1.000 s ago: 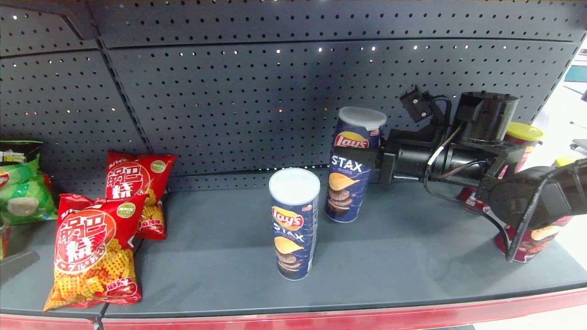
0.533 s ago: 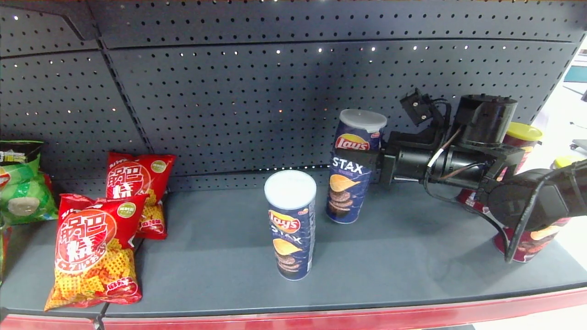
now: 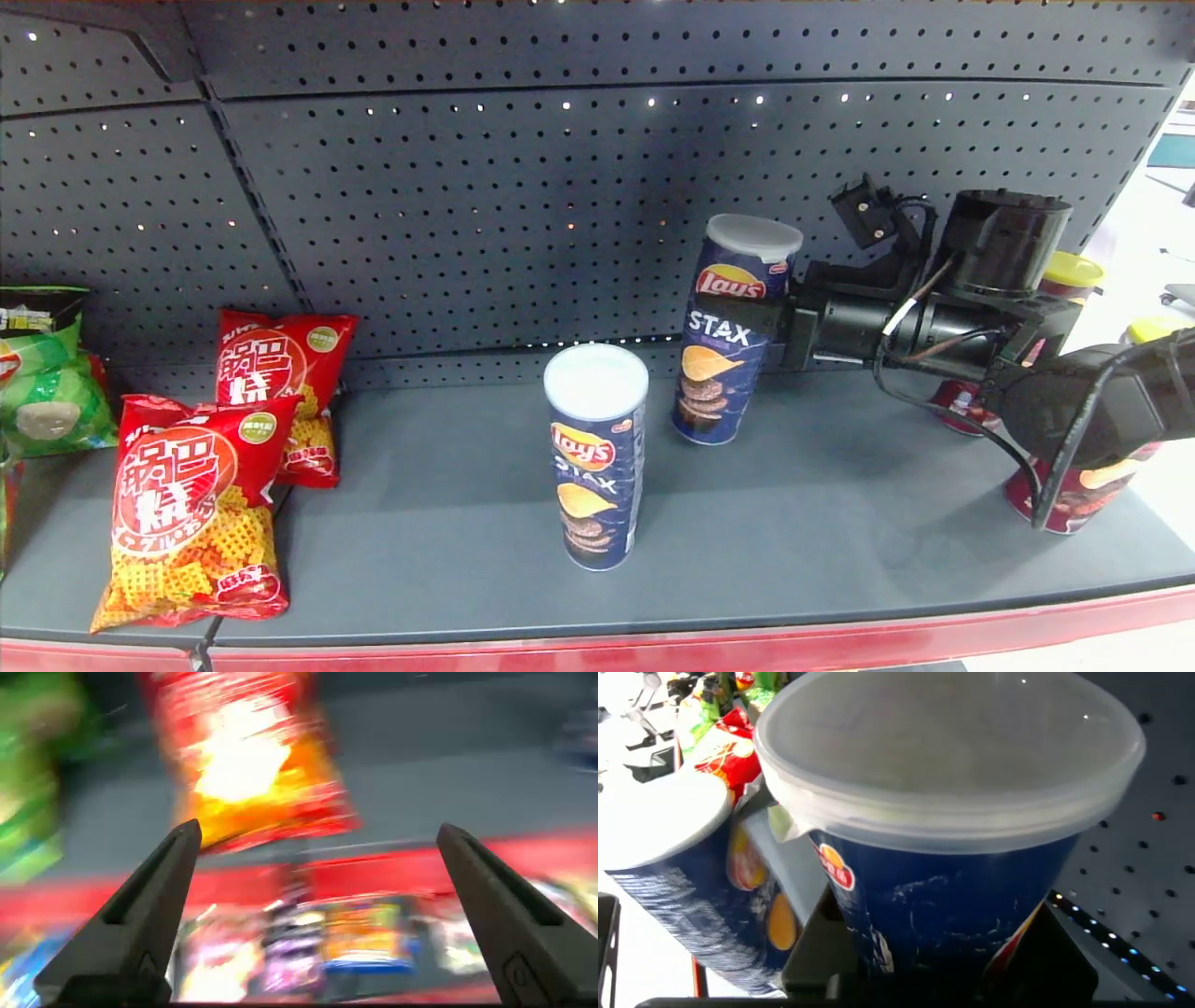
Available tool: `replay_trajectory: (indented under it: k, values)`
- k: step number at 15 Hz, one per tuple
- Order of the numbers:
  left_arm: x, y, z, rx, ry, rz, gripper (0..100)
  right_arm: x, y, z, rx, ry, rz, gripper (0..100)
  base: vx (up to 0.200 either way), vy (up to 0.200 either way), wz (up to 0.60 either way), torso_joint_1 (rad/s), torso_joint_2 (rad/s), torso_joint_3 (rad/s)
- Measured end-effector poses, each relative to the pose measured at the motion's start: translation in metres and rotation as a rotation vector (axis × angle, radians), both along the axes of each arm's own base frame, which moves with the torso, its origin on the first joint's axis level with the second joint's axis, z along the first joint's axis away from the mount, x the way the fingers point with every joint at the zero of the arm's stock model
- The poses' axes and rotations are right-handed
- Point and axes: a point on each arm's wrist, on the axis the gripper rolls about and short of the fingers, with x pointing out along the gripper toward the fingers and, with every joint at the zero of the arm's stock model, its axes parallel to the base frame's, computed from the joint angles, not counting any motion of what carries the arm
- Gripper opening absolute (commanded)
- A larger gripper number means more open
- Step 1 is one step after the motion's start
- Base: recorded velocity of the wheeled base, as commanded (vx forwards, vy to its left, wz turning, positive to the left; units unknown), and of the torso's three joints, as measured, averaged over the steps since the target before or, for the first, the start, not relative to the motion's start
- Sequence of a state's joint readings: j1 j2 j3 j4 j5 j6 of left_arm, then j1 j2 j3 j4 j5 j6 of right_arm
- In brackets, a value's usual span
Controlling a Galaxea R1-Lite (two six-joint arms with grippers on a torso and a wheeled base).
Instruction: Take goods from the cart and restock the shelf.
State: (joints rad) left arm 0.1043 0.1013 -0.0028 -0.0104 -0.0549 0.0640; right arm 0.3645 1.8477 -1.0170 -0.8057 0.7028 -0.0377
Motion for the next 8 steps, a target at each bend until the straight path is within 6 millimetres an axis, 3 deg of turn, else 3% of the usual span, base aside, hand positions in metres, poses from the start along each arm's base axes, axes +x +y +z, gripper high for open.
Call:
replay_trajectory:
  k: [2, 6, 8]
  values:
    - [-0.0004, 0.0004, -0.0019, -0.061, 0.012, 0.019, 100, 0.0007, -0.0038, 0.0013, 0.001, -0.003, -0.01, 0, 0.0, 0.0, 0.0, 0.0, 0.0, 0.0]
    - [-0.0021, 0.0021, -0.0026, -0.06, -0.001, -0.105, 100, 0.0006, -0.0073, 0.0032, 0.002, -0.008, -0.02, 0, 0.0, 0.0, 0.0, 0.0, 0.0, 0.0]
    - [-0.0049, 0.0034, -0.0032, -0.065, -0.042, -0.04, 100, 0.0, -0.0075, 0.002, 0.001, -0.004, -0.021, 0, 0.0, 0.0, 0.0, 0.0, 0.0, 0.0]
